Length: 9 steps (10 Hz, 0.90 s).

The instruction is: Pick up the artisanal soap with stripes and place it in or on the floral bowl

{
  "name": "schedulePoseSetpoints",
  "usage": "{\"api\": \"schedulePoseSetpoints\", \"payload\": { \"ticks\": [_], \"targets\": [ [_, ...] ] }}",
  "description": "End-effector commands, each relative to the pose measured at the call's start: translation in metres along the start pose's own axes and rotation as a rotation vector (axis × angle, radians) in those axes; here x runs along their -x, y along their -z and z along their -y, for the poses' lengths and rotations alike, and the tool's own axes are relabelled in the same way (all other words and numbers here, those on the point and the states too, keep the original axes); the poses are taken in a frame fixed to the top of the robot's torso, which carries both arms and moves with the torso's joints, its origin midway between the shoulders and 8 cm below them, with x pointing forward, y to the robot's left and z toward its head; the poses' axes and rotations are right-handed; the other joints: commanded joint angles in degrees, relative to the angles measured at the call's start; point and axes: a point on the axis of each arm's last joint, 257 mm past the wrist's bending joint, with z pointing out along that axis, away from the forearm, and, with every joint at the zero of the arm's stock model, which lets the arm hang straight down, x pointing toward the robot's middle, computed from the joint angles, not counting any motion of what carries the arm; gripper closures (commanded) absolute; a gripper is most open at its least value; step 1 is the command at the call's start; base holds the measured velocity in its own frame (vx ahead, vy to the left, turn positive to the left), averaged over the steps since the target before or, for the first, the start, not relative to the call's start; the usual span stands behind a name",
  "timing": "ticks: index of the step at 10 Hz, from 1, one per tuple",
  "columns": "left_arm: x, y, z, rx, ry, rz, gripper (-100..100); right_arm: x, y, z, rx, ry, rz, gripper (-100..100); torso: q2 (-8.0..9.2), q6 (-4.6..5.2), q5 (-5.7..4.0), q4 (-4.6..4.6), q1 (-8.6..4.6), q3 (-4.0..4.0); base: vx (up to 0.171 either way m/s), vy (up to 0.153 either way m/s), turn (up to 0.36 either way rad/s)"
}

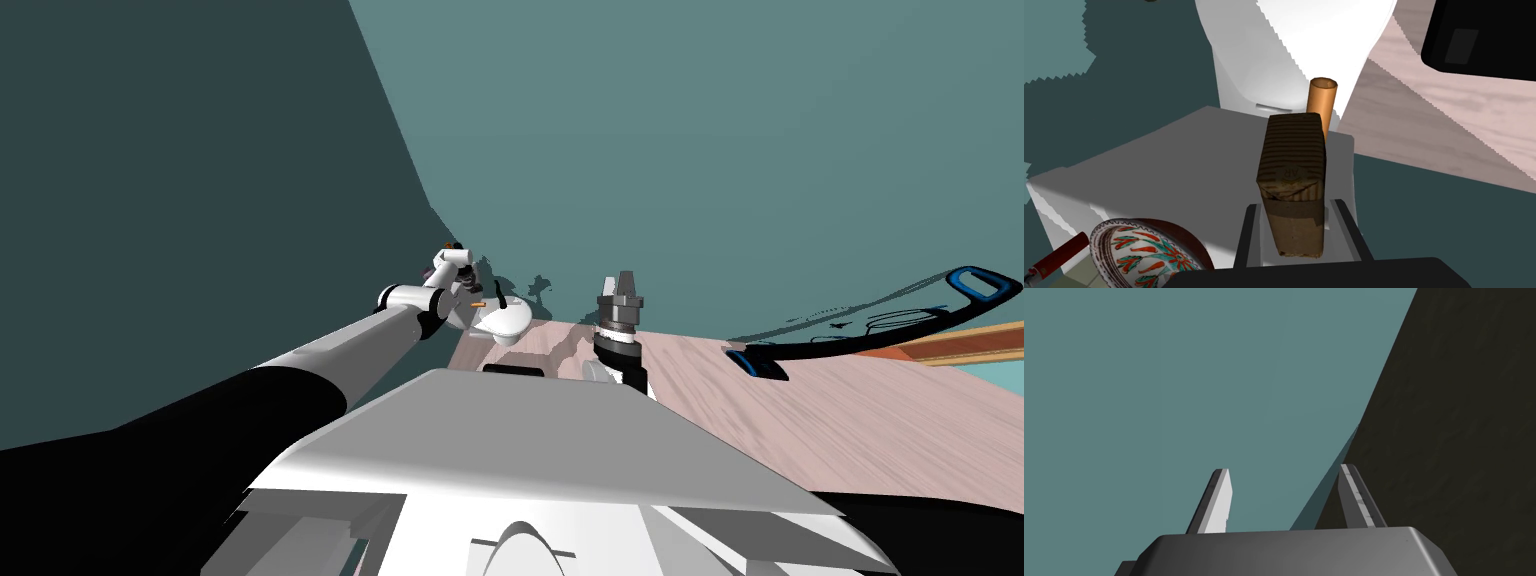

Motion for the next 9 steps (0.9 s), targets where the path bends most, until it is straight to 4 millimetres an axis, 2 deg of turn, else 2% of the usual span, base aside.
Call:
{"api": "schedulePoseSetpoints", "payload": {
  "ticks": [1,9],
  "targets": [
    [-0.001,-0.002,0.011,-0.051,-0.010,0.005,100,0.000,0.000,0.000,0.000,0.000,0.000,0,0.00,0.00,0.00,0.00,0.00,0.00,-0.014,-0.062,0.008],
    [0.000,-0.010,0.050,-0.243,-0.055,0.028,100,0.000,0.000,0.000,0.000,0.000,0.000,0,0.05,0.01,-0.03,0.08,0.02,0.07,-0.005,-0.052,0.010]
  ]
}}
